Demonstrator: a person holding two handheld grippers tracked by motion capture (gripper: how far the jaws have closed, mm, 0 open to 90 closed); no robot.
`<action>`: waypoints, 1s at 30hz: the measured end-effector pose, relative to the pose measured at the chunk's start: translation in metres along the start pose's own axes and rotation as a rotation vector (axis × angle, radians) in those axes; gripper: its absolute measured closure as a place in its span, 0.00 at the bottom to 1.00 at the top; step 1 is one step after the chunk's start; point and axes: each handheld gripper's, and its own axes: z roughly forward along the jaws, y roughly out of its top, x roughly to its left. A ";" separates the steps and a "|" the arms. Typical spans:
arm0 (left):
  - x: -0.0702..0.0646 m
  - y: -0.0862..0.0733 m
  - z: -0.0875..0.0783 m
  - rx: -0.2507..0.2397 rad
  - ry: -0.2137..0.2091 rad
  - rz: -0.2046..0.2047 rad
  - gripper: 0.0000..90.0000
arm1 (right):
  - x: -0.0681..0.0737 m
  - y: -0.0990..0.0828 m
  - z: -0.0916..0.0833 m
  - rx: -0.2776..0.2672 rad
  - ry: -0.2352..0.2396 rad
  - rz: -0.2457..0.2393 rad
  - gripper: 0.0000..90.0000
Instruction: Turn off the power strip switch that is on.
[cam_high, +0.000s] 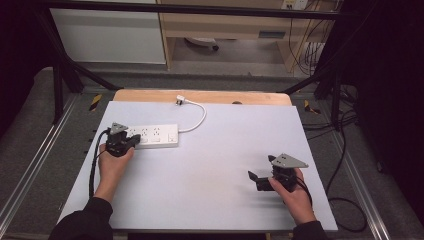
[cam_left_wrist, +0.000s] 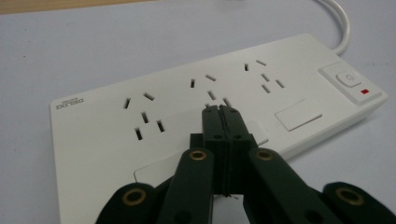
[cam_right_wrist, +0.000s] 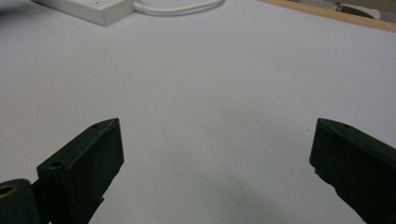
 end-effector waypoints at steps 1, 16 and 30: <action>0.000 0.000 0.000 -0.001 -0.001 0.001 1.00 | 0.000 0.000 0.000 0.000 0.000 0.000 0.04; -0.004 0.002 -0.007 -0.061 -0.017 0.001 1.00 | 0.000 0.000 0.000 -0.001 0.001 0.001 0.04; -0.012 0.004 -0.016 -0.121 -0.045 0.003 0.83 | 0.000 0.000 0.000 -0.002 0.002 0.004 0.04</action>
